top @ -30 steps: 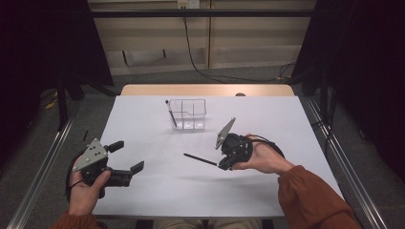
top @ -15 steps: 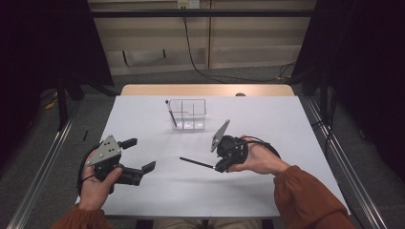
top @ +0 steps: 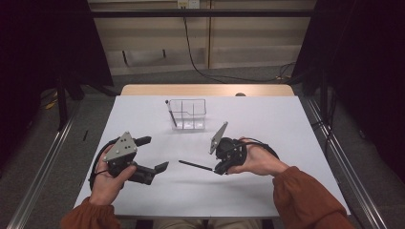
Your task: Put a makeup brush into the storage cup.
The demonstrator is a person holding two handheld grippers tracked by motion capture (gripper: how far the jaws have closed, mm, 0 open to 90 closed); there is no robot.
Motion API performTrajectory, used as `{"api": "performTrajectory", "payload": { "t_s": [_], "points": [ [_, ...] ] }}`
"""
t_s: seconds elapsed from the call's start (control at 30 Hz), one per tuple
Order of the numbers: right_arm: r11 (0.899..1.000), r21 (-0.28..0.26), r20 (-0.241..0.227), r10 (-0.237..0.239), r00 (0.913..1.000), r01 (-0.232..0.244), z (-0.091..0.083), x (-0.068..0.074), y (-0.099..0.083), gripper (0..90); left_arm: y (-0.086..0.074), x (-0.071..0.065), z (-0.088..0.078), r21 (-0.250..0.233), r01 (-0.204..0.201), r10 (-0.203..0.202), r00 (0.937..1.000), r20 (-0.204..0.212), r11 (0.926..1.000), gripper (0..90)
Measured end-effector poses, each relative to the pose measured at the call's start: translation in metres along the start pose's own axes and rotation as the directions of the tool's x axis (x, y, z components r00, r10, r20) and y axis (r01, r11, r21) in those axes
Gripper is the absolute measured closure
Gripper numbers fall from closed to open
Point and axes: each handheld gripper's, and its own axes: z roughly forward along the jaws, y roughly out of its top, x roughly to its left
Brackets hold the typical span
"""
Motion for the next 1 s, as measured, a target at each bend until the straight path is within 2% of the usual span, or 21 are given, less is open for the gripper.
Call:
{"api": "performTrajectory", "payload": {
  "t_s": [0.17,0.53,0.67,0.73,0.8,0.97,1.0],
  "points": [
    [1.0,-0.003,-0.001,-0.002,1.0,0.002,-0.001,0.0,0.0,84.2,0.003,-0.002,0.01,0.012,0.0,-0.001,0.9998,0.02,0.9999,2.9],
    [1.0,0.003,-0.011,-0.007,0.9999,0.007,0.002,0.001,0.002,84.2,0.021,-0.003,0.027,0.045,-0.034,0.031,0.9974,0.065,0.9984,2.9],
    [1.0,0.011,-0.012,-0.008,0.9999,0.008,0.003,0.001,0.002,84.2,0.021,-0.006,0.032,0.065,-0.037,0.031,0.9957,0.087,0.9972,2.9],
    [1.0,0.015,-0.011,-0.006,0.9999,0.006,0.002,0.002,0.002,84.2,0.02,-0.008,0.034,0.093,-0.046,0.036,0.9942,0.101,0.9946,2.9],
    [1.0,0.012,-0.013,-0.01,0.9999,0.01,0.002,0.001,0.002,84.2,0.019,-0.008,0.036,0.114,-0.034,0.021,0.9935,0.111,0.9929,3.0],
    [0.999,0.027,-0.018,-0.018,0.9997,0.018,0.003,0.002,0.003,84.2,0.02,-0.008,0.038,0.15,-0.057,0.038,0.9916,0.124,0.9871,3.1],
    [0.999,0.028,-0.021,-0.022,0.9995,0.023,0.003,0.001,0.003,84.2,0.02,-0.008,0.039,0.166,-0.065,0.043,0.99,0.134,0.9839,3.4]
  ]
}}
